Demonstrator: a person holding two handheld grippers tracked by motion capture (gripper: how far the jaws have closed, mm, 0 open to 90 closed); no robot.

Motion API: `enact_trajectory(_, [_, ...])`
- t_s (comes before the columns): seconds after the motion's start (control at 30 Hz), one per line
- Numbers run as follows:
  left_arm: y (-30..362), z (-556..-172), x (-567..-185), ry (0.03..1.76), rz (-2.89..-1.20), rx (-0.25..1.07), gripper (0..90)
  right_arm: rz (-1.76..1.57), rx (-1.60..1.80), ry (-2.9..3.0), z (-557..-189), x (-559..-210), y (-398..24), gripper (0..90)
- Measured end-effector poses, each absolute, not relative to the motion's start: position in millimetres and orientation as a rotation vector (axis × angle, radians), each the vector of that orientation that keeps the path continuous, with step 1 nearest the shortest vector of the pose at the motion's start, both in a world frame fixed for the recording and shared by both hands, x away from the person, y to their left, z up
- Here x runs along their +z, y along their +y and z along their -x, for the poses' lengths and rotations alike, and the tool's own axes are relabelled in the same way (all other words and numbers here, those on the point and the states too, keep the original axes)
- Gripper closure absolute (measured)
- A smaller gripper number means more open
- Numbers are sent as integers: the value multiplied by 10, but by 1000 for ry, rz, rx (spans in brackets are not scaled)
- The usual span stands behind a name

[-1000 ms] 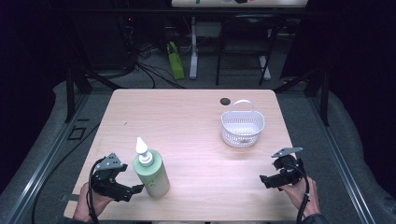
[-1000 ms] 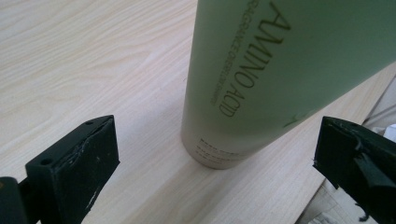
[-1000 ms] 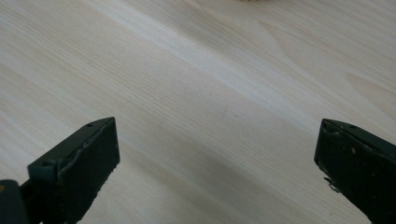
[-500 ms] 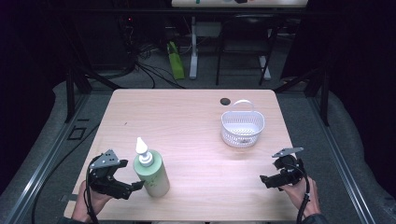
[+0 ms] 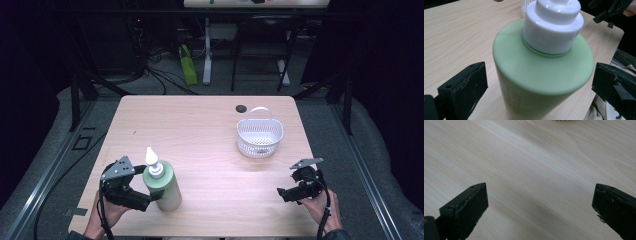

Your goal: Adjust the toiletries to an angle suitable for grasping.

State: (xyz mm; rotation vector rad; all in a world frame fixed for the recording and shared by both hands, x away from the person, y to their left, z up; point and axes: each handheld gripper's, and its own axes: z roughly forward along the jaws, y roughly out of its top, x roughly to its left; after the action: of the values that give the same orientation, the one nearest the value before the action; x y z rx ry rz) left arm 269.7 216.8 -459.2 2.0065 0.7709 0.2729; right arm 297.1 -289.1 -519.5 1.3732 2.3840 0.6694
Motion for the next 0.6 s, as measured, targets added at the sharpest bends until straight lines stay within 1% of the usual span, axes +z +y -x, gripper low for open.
enact_trajectory(0.1, [2146, -2716, -4619, 759, -2007, 293, 3, -1365, 671, 2387, -2968, -5197, -2885, 1])
enact_trajectory(0.23, [2121, -2742, -4645, 733, -2003, 268, 5, -1349, 671, 2389, -2962, -5187, -2883, 1])
enact_trajectory(0.27, [2109, -2739, -4647, 727, -2009, 273, 16, -1351, 673, 2389, -2960, -5185, -2882, 1])
enact_trajectory(0.3, [2100, -2739, -4649, 723, -2013, 279, 53, -1351, 673, 2388, -2959, -5185, -2883, 1])
enact_trajectory(0.4, [2087, -2734, -4651, 728, -2015, 304, 103, -1351, 675, 2387, -2958, -5184, -2884, 1])
enact_trajectory(0.6, [2044, -2729, -4659, 734, -2004, 328, 108, -1345, 669, 2386, -2957, -5179, -2879, 2])
